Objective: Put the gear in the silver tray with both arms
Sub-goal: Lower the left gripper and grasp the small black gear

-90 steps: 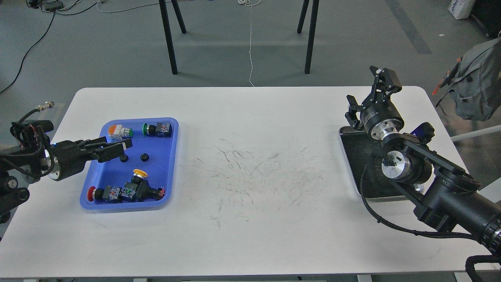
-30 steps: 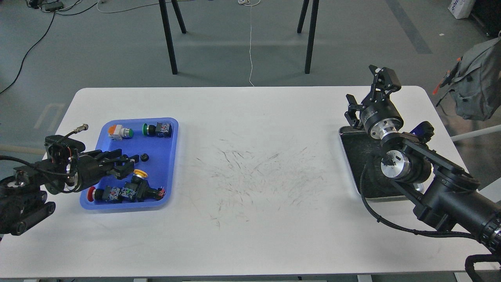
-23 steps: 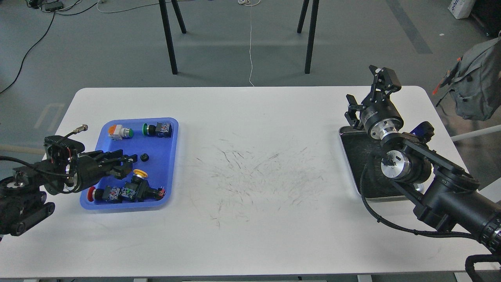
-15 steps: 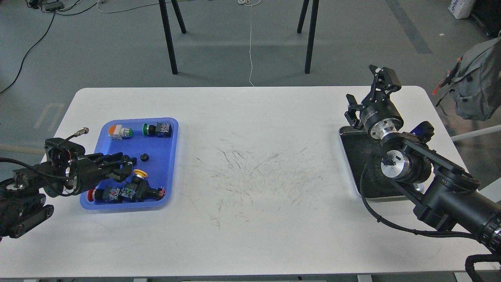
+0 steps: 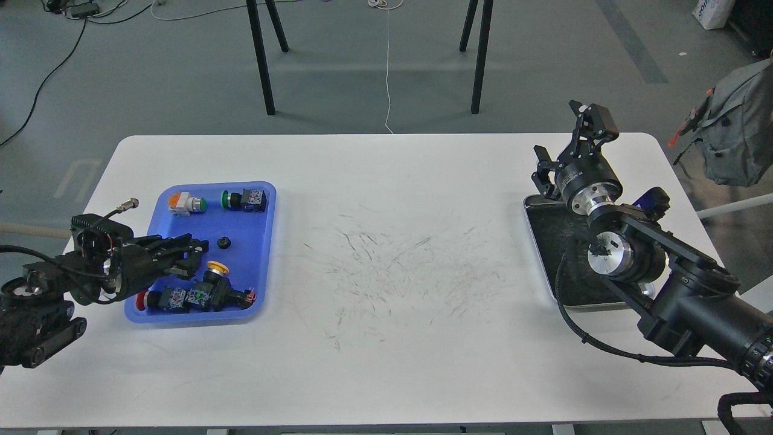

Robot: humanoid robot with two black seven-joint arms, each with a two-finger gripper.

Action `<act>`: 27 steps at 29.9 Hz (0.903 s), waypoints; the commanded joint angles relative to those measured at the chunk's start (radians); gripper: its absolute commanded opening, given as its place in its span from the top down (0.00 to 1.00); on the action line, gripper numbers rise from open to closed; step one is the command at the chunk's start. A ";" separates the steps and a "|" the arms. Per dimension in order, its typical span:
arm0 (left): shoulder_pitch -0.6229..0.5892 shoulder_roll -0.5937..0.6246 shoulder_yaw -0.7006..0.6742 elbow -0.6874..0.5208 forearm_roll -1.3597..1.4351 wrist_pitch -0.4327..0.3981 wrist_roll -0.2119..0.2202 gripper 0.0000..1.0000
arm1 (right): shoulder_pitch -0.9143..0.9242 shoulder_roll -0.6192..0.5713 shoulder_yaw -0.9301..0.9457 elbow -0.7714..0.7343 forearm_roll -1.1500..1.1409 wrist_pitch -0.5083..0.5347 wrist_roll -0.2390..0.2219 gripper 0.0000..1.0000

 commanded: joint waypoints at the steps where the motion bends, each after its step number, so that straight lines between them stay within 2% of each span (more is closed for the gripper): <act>1: 0.001 -0.001 0.001 0.000 0.001 0.001 0.000 0.71 | -0.002 0.002 0.000 0.000 -0.001 0.000 0.000 0.01; 10: -0.006 0.002 0.001 -0.002 -0.005 0.001 0.000 0.81 | -0.002 0.006 -0.001 -0.006 -0.002 0.000 0.000 0.01; 27: -0.021 0.025 -0.018 -0.020 -0.045 -0.010 0.000 0.84 | -0.004 0.012 -0.001 -0.009 -0.012 0.000 0.000 0.01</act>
